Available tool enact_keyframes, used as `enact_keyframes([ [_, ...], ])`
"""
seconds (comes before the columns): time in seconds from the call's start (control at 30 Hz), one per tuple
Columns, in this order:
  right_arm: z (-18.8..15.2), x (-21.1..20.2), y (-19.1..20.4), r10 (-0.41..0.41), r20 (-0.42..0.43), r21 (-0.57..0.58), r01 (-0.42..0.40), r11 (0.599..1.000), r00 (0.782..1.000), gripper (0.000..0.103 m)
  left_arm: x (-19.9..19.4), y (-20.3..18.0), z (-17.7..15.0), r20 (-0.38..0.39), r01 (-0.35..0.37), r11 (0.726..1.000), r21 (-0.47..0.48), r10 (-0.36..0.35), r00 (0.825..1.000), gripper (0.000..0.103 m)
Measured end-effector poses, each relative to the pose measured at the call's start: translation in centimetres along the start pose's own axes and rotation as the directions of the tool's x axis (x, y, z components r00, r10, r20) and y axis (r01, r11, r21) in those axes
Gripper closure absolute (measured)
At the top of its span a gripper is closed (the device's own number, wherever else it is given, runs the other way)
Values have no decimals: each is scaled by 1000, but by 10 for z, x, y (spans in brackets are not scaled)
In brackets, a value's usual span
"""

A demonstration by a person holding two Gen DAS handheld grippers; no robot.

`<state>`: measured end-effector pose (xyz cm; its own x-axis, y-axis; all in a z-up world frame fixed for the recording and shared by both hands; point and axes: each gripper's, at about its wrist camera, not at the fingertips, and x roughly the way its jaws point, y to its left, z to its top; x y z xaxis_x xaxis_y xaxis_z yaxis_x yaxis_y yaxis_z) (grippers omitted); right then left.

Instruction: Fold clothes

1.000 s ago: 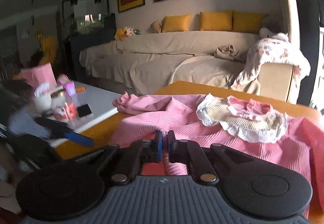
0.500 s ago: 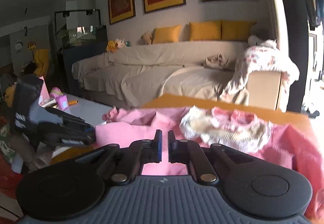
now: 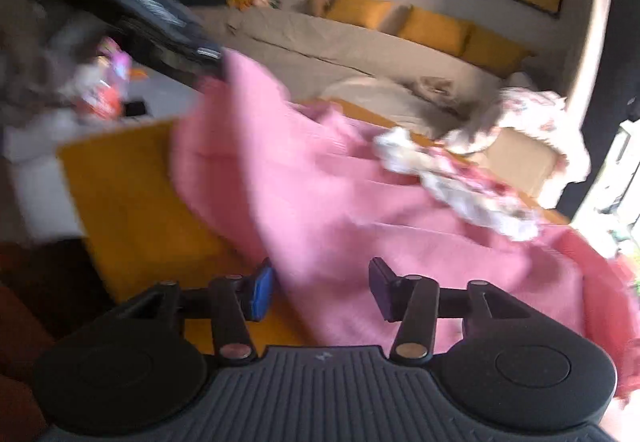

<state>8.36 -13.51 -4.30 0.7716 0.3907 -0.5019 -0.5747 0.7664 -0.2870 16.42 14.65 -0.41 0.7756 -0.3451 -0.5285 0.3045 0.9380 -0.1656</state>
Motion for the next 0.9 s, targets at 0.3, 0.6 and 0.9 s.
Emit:
enact_keyframes([
  [0.3,10,-50,-77,-303,57,-30,305,952,951,80,3,15,-25,-57,-6,998,-61,3,998,94],
  [0.6,-58,-73,-100,-157,-156,173,184,968,975,75,-24,24,-48,-146,70,993,-90,-82,986,43],
  [0.9,43,-16,-159,119,56,434,-132,891,991,46,27,24,19,-52,364,897,-252,-388,920,11],
])
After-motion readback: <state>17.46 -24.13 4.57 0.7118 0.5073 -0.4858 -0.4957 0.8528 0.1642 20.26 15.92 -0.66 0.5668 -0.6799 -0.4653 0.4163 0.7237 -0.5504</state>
